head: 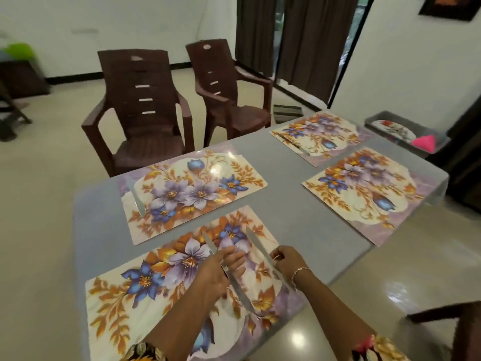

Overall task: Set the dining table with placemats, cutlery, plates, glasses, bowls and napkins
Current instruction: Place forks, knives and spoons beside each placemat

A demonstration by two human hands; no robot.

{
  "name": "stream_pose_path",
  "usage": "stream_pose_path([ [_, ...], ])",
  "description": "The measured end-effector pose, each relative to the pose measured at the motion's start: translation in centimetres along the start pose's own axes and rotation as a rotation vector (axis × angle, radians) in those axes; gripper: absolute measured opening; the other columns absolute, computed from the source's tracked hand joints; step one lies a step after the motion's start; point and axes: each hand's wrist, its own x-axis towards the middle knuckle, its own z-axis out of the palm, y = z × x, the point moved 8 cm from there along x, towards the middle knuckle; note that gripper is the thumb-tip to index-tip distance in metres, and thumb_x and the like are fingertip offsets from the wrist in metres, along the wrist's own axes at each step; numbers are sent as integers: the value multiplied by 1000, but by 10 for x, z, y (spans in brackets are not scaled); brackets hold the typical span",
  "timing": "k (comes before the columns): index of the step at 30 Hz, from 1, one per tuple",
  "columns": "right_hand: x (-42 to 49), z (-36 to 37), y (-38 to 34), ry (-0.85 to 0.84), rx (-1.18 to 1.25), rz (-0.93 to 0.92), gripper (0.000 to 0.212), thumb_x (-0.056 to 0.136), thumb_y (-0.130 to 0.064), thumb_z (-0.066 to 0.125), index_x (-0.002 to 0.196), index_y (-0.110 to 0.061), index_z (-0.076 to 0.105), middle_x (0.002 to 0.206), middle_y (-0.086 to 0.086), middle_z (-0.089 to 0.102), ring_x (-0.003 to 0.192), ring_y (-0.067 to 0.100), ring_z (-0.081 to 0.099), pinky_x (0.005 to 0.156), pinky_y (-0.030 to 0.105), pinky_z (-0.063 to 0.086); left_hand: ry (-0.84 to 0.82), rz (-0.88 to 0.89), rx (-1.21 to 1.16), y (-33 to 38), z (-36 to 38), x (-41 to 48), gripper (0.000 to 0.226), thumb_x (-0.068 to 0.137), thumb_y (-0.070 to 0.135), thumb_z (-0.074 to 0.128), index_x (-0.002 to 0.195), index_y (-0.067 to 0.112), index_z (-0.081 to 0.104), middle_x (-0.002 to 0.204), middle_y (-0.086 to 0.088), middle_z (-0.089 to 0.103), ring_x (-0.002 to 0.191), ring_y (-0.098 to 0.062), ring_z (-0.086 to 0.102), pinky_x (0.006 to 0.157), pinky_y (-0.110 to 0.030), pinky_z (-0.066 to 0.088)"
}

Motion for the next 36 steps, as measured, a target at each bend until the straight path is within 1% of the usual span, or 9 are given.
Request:
stream_pose_path([
  [2,10,4,-4,-5,-48,7,17,85,3,51,85,-10,61,99,13,62,87,23,56,79,26,45,13,12,-39,4,2,9,23,98,13,41,99,-3,57,85,-18,68,62,-26,70,75,-39,48],
  [5,22,7,-4,-22,-71,32,16,83,-1,54,76,-15,60,103,10,63,91,22,54,84,25,44,17,14,-25,10,10,19,30,100,16,37,113,-6,53,97,-20,65,94,-36,63,82,-41,46],
  [9,29,10,-4,-83,-223,-2,30,82,-6,59,63,-28,52,90,2,61,97,24,61,84,28,48,45,-7,-20,10,20,32,27,101,15,36,93,-1,57,130,-25,52,126,-40,46,92,-42,41],
  [16,38,-7,-13,-198,-462,-204,28,84,-15,61,60,-25,52,98,8,70,94,23,64,79,24,47,33,0,-54,-8,63,44,19,98,11,41,92,3,57,128,-23,54,115,-36,52,76,-38,47],
  [20,51,-59,-11,-205,-269,-276,27,83,-10,58,61,-24,52,67,1,60,71,19,60,73,30,51,42,75,-5,-20,116,55,25,100,16,36,91,5,56,124,-21,55,100,-31,56,77,-35,46],
  [23,57,-120,1,-198,-111,-327,12,85,-6,57,74,-9,60,62,-2,56,56,8,55,58,19,48,7,108,40,-38,176,66,31,101,24,35,98,5,60,120,-17,61,105,-28,57,86,-36,45],
  [27,69,-200,37,-164,22,-321,19,86,-5,57,68,-12,57,64,3,58,58,13,56,57,23,48,-99,122,161,-73,271,71,36,101,27,35,105,5,63,93,-6,73,80,-21,63,73,-34,50],
  [30,80,-253,67,-116,91,-302,26,85,-9,62,62,-20,56,63,1,58,61,14,57,59,26,51,-166,141,276,-100,338,77,37,101,29,35,102,7,65,93,-3,73,81,-19,65,64,-30,49],
  [36,113,-354,119,146,210,-153,29,86,-8,59,60,-18,55,61,5,58,56,16,51,60,31,46,-292,427,613,-114,447,91,30,100,26,39,101,23,69,109,-1,70,106,-19,62,92,-35,46],
])
